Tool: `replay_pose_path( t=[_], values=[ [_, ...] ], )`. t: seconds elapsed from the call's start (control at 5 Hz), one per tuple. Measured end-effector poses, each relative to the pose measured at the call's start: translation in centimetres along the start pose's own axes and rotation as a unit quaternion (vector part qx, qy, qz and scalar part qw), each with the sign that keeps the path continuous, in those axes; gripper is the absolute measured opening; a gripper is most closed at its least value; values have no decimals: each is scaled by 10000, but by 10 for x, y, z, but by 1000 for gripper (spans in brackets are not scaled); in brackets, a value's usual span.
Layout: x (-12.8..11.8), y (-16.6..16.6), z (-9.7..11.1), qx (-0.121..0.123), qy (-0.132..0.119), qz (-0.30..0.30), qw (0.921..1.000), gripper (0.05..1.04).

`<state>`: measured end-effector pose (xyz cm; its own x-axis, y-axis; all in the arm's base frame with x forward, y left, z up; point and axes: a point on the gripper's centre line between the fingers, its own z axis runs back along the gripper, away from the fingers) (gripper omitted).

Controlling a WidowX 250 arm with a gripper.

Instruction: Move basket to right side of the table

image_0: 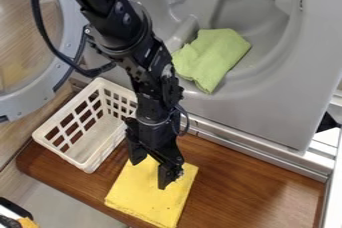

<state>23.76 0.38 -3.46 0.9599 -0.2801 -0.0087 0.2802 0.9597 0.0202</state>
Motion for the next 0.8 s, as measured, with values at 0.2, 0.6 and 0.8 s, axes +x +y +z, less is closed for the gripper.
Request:
replay_pose_path(
  t=[0.2, 0.6, 0.8],
  values=[
    [-3, -2, -4, -46, 91, 16, 9999, 999],
    [6, 4, 31, -176, -292, -41, 9994, 999],
    [11, 19, 57, -86, -636, 48, 9979, 999]
  ],
)
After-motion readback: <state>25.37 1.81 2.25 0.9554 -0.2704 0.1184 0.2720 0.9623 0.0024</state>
